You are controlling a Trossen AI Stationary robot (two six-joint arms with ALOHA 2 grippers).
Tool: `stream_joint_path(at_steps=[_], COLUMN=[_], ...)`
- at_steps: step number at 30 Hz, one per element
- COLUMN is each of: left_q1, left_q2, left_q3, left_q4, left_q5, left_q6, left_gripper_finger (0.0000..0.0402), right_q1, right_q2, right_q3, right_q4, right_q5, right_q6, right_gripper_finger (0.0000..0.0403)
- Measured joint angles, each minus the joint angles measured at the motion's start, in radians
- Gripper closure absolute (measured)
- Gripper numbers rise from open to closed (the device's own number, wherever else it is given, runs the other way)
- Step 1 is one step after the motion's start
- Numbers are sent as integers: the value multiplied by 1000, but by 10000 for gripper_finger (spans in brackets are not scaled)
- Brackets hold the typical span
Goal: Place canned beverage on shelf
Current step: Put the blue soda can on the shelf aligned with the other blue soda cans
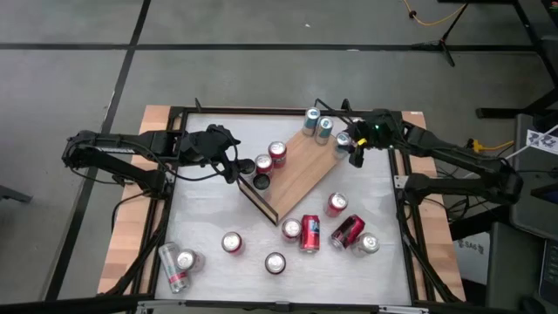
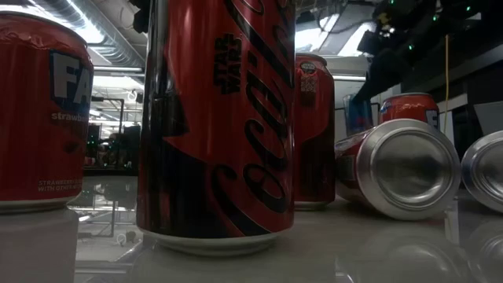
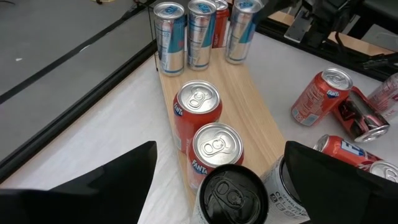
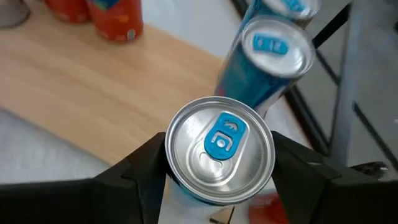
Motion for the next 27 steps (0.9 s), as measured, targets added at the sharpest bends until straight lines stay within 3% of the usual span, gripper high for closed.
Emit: stream_joint_path(at_steps=[10,20,27], left_q1=[0,0,0], left_q2=[0,0,0], left_q3=[0,0,0], left_q4=[6,7,7], left_q5=[0,0,0], left_q6=[-4,-4,-3], left_gripper_finger=[56,56,56], right_q1=[-80,-79,-78], right_q2=[15,15,15], right_q3=[-44,-54,-54], right_q4=[90,115,115], right_q5=[-106,-101,-97], right_q6=[-37,-55,-55], right_gripper_finger=[171,170,148])
